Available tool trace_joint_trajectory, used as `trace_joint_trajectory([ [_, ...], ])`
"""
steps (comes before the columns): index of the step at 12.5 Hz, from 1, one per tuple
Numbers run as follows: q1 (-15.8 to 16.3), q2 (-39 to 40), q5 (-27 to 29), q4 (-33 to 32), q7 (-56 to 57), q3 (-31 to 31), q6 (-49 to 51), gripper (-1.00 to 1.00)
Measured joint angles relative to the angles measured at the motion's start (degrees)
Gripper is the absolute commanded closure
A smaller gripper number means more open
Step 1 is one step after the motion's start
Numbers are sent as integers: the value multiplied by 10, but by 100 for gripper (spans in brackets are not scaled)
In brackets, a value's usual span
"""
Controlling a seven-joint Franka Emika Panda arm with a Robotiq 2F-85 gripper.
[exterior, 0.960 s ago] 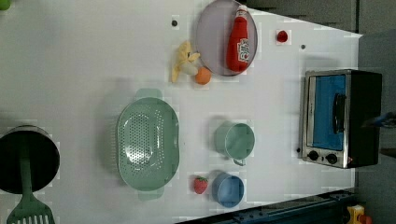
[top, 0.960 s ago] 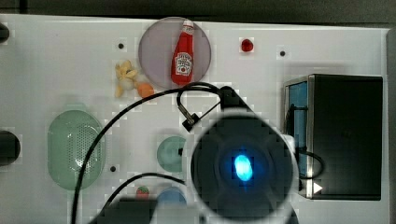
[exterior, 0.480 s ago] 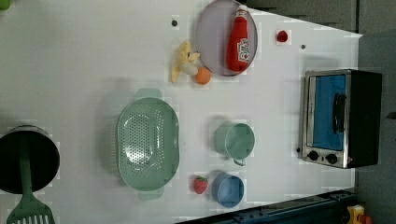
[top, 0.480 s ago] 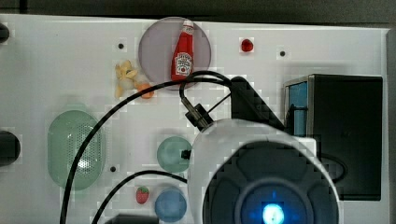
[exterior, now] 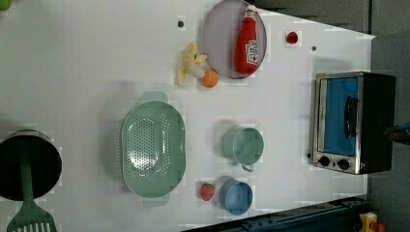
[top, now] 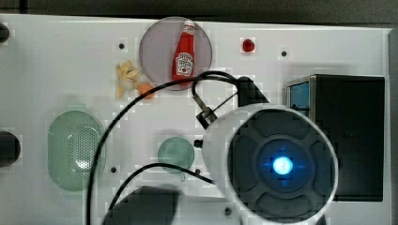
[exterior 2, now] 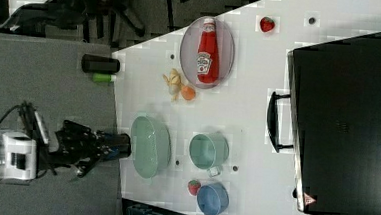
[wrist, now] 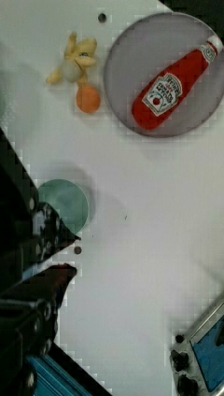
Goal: Flap open oven.
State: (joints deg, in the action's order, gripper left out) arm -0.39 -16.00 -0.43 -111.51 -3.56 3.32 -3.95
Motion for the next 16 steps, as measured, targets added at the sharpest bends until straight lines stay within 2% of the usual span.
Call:
trace_joint_trajectory([
  [3,-3,0,-19,-30,22,22,-13,65],
  [6,-11,3,-46,-80,100,26,-82,65],
  [12,-9,40,-59,-135,340,105,-182,65],
  [16,-17,83,-54,-135,541,177,-255,65],
])
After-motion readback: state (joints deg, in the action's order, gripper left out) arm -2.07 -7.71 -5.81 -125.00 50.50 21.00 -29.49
